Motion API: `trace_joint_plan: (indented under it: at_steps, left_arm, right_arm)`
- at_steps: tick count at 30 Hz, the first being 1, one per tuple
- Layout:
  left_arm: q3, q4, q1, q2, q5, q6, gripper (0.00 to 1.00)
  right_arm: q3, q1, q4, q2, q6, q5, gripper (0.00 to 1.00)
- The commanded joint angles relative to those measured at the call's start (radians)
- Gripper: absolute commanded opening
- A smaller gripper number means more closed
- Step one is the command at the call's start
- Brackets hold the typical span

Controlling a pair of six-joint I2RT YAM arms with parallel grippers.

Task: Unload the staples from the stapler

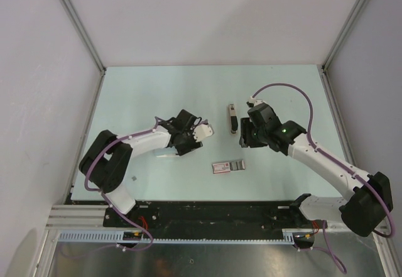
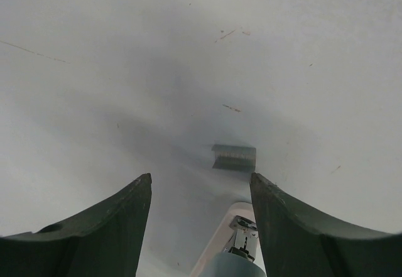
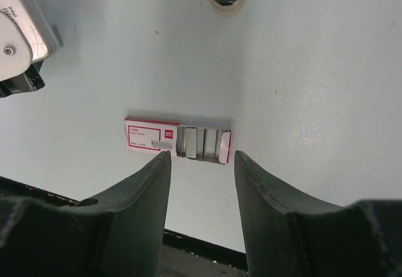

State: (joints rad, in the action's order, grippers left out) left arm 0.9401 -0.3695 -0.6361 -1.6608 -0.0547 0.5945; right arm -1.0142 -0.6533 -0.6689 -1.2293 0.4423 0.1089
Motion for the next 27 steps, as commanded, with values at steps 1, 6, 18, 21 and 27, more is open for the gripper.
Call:
trace_joint_plan:
  at_steps: [1,6,18,21,27]
  left_arm:
    - [0.022,0.029,-0.007,-0.021,-0.030,0.010,0.69]
    - [0.028,0.034,-0.029,-0.016,-0.023,0.001,0.70]
    - [0.061,0.048,-0.065,-0.069,-0.035,0.000,0.70]
    - [0.066,0.056,-0.065,-0.078,-0.044,0.007,0.70]
    - [0.085,0.065,-0.064,-0.092,-0.064,0.019,0.70]
  right_arm:
    - [-0.009,0.004,0.004,0.031,-0.012,0.021,0.50]
    - [-0.009,0.003,0.009,0.031,-0.009,0.017,0.50]
    - [-0.005,0.004,0.002,0.042,-0.007,0.020,0.50]
    - [-0.003,0.003,0.003,0.043,-0.007,0.021,0.50]
    - [-0.001,0.004,0.003,0.047,-0.007,0.023,0.50]
